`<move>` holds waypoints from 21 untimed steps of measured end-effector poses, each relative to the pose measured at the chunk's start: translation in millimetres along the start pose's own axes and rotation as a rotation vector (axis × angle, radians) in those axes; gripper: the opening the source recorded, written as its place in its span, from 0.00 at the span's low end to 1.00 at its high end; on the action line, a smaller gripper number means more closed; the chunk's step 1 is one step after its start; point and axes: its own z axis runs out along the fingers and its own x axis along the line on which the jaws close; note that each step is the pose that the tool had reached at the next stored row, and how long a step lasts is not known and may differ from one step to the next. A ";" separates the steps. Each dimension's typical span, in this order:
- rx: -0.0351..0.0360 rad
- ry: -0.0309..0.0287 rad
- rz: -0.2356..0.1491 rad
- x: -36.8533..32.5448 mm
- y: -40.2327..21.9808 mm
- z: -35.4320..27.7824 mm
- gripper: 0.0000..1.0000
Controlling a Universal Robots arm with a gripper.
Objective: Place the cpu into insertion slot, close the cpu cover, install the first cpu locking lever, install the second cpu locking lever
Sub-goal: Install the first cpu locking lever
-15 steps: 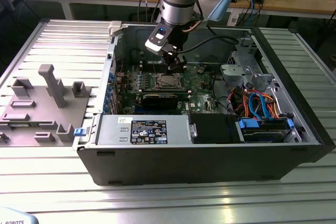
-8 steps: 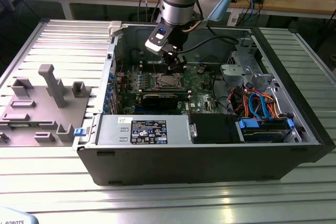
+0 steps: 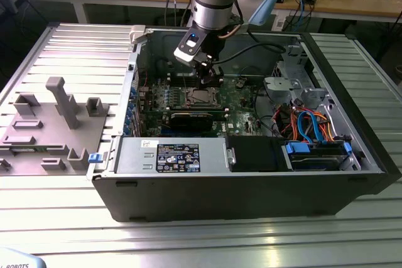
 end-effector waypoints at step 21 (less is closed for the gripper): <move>0.0001 -0.0005 -0.017 0.0 0.0 0.0 0.11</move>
